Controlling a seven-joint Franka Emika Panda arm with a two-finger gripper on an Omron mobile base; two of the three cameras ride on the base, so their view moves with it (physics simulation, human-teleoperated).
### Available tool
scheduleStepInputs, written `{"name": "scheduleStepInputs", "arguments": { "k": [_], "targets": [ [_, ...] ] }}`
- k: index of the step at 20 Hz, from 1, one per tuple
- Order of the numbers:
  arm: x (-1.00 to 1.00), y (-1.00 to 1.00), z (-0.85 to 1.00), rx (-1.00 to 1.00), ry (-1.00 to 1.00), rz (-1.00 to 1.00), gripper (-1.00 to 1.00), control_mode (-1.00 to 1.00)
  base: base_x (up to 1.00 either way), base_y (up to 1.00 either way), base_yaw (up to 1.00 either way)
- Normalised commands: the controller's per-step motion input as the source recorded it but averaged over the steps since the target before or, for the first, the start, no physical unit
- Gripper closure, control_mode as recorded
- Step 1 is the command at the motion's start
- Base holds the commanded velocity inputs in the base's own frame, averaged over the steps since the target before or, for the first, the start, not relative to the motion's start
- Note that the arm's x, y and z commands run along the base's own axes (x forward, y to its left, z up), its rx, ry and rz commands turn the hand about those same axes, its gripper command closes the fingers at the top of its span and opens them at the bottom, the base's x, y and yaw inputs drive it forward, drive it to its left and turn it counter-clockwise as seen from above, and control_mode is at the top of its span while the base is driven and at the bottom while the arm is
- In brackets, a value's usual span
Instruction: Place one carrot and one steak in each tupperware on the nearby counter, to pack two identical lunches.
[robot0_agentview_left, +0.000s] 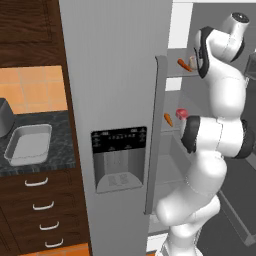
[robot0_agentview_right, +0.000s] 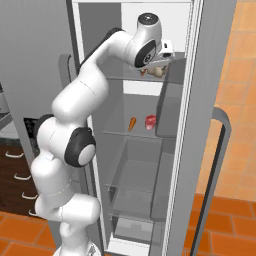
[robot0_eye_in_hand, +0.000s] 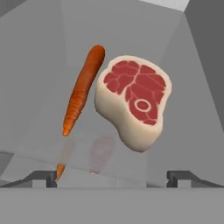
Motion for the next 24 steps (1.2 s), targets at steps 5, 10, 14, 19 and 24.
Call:
{"name": "scheduleStepInputs", "arguments": {
  "k": [5,10,14,19,24],
  "targets": [
    [0.48,-0.12,-0.08,0.02,0.05,0.03,-1.00,-1.00,0.00,0.00,0.00],
    [0.35,-0.11,-0.12,0.01,0.02,0.02,-1.00,-1.00,0.00,0.00,0.00],
    [0.42,-0.18,0.00,0.00,0.01,0.02,-1.00,-1.00,0.00,0.00,0.00],
    [0.35,0.16,-0.28,0.00,0.05,0.00,-1.00,-1.00,0.00,0.00,0.00],
    [0.11,0.44,-0.28,0.00,0.01,0.00,1.00,-1.00,0.00,0.00,0.00]
  ]
}}
